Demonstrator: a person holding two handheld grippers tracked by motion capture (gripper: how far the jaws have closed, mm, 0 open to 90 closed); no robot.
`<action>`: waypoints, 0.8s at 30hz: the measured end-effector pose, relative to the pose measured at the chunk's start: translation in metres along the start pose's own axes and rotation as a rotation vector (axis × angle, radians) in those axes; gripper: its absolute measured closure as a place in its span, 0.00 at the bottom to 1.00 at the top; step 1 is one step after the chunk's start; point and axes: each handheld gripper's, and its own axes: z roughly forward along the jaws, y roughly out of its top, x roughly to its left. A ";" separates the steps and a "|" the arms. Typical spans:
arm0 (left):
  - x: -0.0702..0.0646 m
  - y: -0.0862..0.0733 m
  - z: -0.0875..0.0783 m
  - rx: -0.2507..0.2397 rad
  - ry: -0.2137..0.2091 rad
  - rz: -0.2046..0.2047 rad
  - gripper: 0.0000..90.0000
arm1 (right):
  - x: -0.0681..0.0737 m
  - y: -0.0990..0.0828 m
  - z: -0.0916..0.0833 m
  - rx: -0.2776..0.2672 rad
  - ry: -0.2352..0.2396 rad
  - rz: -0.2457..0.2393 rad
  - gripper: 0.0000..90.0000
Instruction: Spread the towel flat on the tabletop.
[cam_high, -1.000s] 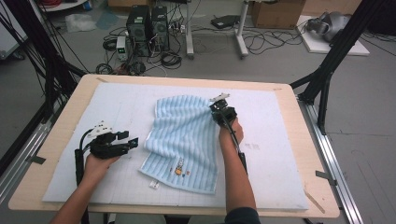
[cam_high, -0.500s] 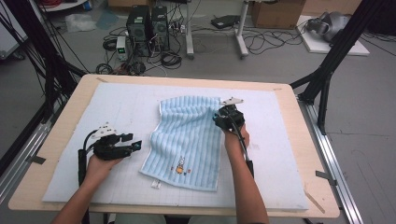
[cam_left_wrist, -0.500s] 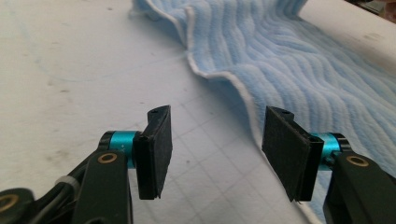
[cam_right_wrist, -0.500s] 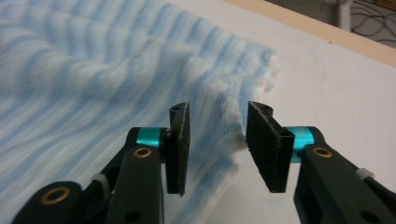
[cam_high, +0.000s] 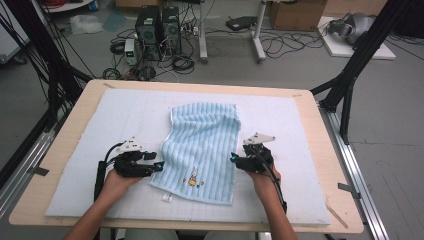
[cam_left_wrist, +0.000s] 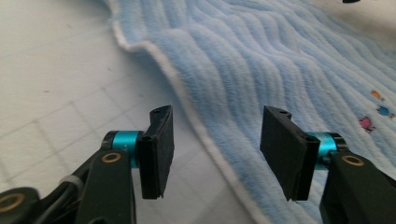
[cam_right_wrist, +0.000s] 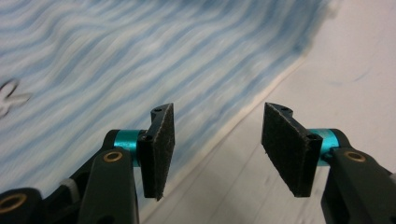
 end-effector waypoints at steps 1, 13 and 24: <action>-0.002 0.000 0.001 0.006 -0.008 0.016 0.53 | 0.006 -0.010 -0.004 0.001 0.043 -0.006 0.51; -0.029 -0.009 -0.004 0.079 -0.028 0.159 0.96 | 0.028 -0.027 -0.003 0.047 0.150 -0.074 0.93; -0.055 -0.029 -0.028 0.104 -0.183 0.163 0.96 | 0.028 -0.036 -0.025 0.111 0.120 -0.137 0.95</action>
